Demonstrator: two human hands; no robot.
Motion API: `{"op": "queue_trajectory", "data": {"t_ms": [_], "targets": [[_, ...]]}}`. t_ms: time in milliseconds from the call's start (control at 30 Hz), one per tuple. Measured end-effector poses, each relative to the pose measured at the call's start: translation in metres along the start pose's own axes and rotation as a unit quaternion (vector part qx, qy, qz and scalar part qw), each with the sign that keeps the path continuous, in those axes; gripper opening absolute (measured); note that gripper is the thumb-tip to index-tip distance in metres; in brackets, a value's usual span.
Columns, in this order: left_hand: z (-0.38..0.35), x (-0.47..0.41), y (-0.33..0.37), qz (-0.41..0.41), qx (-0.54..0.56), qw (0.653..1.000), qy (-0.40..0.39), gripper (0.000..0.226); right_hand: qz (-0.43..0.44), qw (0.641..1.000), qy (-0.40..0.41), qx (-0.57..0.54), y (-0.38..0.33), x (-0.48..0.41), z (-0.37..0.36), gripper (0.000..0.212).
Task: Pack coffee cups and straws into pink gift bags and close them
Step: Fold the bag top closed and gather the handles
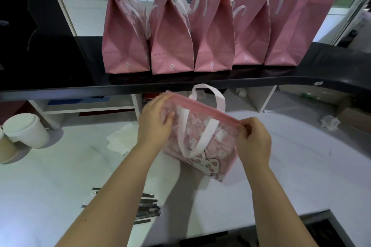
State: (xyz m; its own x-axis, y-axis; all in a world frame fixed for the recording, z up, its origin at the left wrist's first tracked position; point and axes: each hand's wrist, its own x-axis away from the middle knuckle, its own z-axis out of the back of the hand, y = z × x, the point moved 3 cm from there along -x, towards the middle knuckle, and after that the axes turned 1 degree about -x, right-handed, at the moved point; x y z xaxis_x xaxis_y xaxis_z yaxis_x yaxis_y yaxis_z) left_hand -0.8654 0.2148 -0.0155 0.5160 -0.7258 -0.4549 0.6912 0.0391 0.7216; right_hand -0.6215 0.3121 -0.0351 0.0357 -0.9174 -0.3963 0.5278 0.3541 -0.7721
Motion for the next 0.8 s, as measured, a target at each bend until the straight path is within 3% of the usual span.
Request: {"op": "queue_trajectory", "data": {"t_ms": [100, 167, 300, 367, 467, 533, 667, 800], "targets": [[-0.018, 0.029, 0.004, 0.012, 0.064, 0.997, -0.029, 0.052, 0.015, 0.999, 0.002, -0.043, -0.004, 0.016, -0.008, 0.014], [-0.035, 0.059, -0.003, 0.053, 0.089, 0.99, -0.097, 0.068, -0.004, 0.995, -0.016, -0.097, -0.002, 0.028, -0.016, 0.02], [-0.065, 0.113, -0.025, 0.059, 0.051, 0.978, -0.193, 0.1, -0.065, 0.966, -0.126, -0.217, 0.012, 0.042, -0.025, 0.022], [-0.07, 0.125, -0.034, 0.09, 0.07, 0.98, -0.163, 0.093, -0.1, 0.937, -0.214, -0.259, 0.024, 0.043, -0.026, 0.046], [-0.069, 0.125, -0.04, 0.138, 0.103, 0.979, -0.113, 0.069, -0.106, 0.941, -0.268, -0.176, 0.04, 0.047, -0.028, 0.07], [-0.068, 0.123, -0.044, 0.125, 0.123, 0.98, -0.092, 0.059, -0.103, 0.95, -0.252, -0.151, 0.043, 0.051, -0.033, 0.068], [-0.06, 0.118, -0.055, 0.139, 0.168, 0.974, -0.058, 0.067, -0.076, 0.947, -0.257, -0.179, 0.042, 0.063, -0.044, 0.066], [-0.054, 0.108, -0.058, 0.12, 0.132, 0.982, -0.056, 0.057, -0.073, 0.944, -0.275, -0.169, 0.044, 0.072, -0.054, 0.065]]}}
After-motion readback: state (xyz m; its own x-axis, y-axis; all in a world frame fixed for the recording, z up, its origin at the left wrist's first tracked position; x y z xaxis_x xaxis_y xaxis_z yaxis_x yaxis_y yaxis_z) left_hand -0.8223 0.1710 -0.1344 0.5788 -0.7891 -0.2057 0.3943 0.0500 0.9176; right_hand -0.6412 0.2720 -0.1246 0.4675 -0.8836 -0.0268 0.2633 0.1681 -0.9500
